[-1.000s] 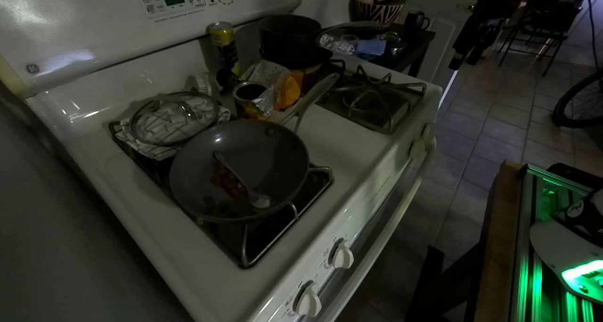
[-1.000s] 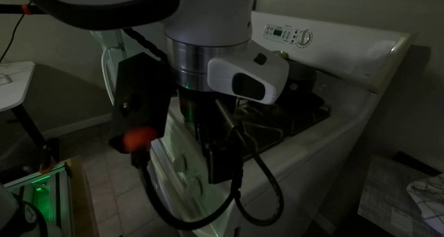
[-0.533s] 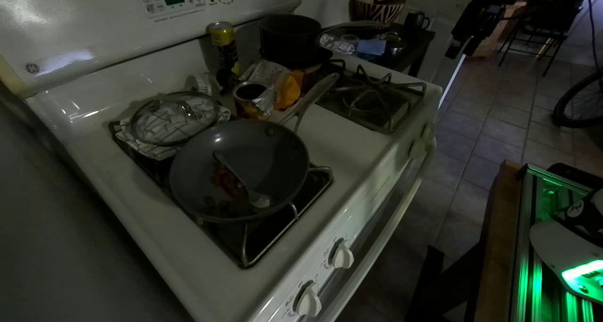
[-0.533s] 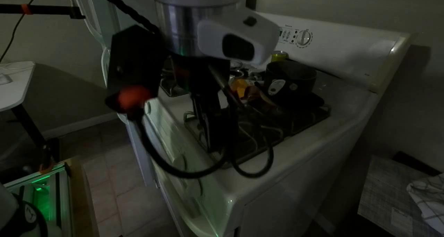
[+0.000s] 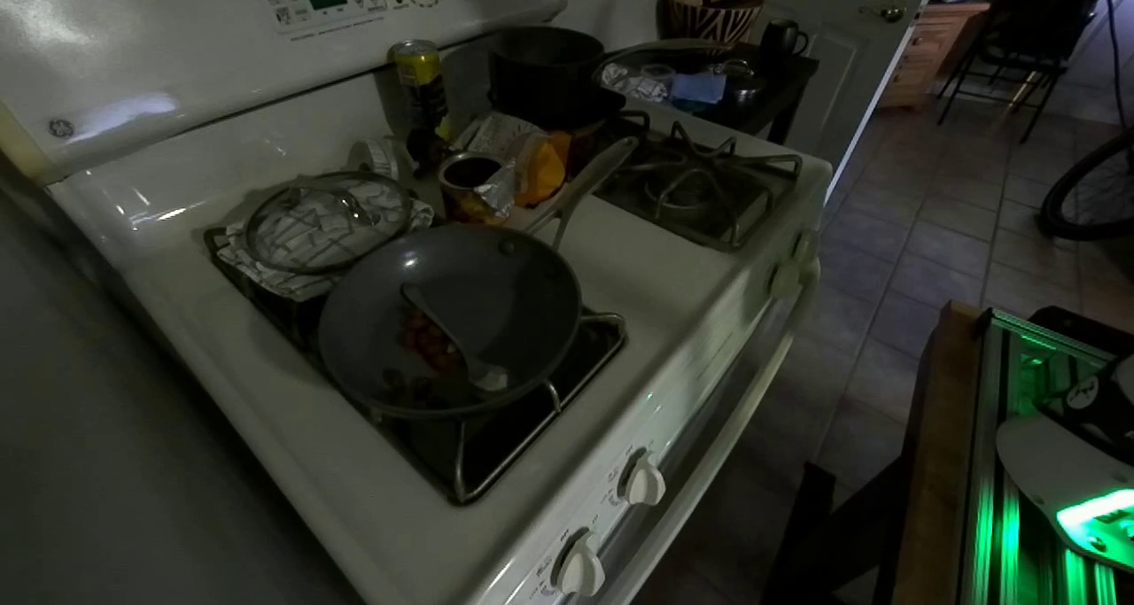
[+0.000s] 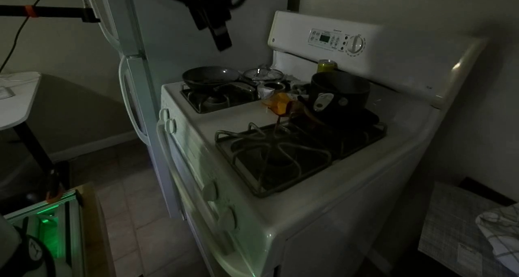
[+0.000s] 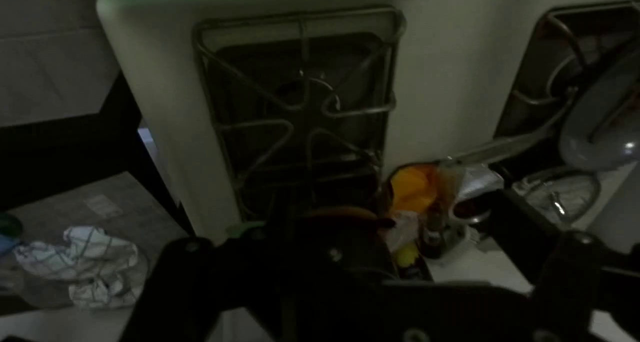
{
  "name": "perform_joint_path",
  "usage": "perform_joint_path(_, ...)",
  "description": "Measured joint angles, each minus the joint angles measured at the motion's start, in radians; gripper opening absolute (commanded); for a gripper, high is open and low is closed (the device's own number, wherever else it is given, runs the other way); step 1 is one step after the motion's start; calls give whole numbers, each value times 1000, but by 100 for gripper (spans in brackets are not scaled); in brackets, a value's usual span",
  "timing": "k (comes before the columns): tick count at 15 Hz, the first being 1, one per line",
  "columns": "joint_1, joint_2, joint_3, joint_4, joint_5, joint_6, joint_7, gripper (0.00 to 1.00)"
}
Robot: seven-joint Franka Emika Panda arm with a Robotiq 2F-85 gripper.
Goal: Pick up the spoon from the gray pan on the left and place it in the black pot to the right
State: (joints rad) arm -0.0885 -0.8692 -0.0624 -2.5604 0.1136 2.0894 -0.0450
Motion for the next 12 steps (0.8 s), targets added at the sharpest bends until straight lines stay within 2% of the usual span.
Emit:
perform_joint_path(3,29,-50,119,26,18,43,163,100)
perform_joint_path(4,29,-56,134,27,18,45,182,100)
perform_joint_path(10,28,-55,130,27,16,46,187,100)
perform_joint_path(12,41,-50,126,27,15,77,142,100)
